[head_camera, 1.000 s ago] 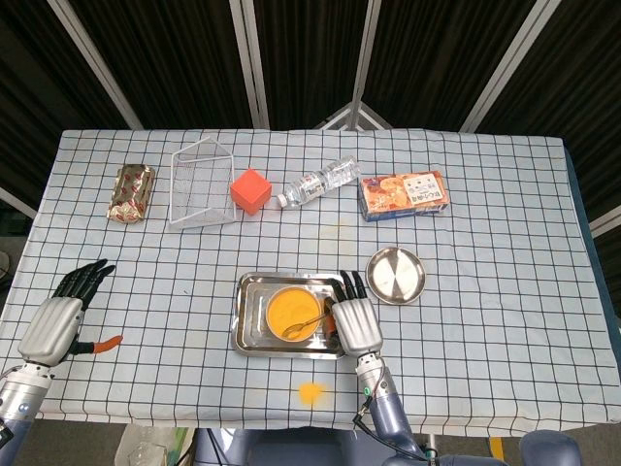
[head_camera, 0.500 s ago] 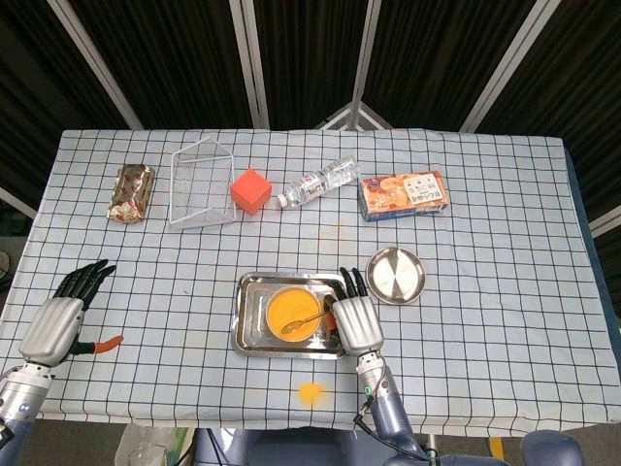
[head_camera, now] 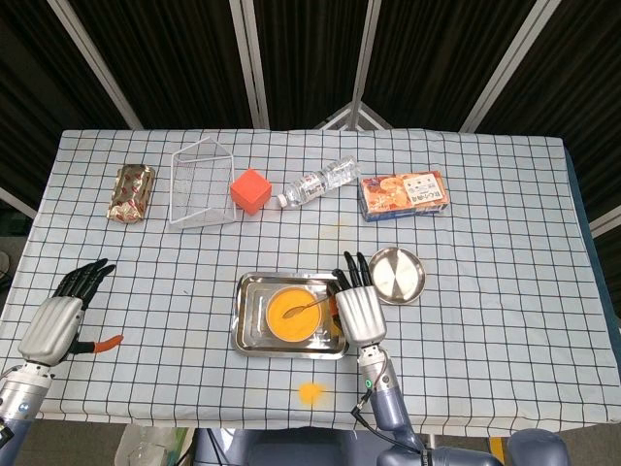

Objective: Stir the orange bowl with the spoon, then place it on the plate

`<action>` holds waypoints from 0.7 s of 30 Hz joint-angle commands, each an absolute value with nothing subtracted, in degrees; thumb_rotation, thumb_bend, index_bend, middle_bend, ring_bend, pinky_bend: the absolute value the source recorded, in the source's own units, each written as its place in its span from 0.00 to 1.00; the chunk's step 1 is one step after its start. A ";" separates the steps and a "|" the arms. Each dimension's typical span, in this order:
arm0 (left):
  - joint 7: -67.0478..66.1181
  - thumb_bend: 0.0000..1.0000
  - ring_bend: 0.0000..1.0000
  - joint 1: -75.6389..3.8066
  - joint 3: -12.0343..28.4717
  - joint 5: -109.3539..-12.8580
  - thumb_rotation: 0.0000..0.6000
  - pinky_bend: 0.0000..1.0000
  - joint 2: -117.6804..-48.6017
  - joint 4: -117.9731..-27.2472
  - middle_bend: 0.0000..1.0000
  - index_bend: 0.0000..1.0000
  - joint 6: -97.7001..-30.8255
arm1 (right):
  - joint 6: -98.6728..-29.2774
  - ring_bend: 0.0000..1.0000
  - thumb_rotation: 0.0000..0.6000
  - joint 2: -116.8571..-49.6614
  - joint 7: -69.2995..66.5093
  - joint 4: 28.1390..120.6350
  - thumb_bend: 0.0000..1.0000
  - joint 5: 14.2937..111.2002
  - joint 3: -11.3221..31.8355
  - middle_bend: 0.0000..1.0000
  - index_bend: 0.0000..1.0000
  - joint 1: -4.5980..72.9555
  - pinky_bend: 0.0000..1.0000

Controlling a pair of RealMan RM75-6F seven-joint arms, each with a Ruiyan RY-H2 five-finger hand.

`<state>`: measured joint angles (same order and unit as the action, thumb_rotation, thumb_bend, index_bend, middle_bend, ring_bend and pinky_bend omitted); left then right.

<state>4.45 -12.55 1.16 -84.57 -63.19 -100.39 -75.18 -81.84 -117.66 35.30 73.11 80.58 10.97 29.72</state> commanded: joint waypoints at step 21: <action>4.38 0.00 0.00 -12.61 1.20 -84.15 1.00 0.02 -63.18 -100.67 0.00 0.00 -74.87 | -90.70 0.09 1.00 -122.23 32.04 45.54 0.64 94.62 9.24 0.38 0.80 34.29 0.00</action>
<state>4.38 -12.61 1.20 -84.16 -63.18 -100.67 -74.88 -90.59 -121.88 32.30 46.05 94.34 9.33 34.02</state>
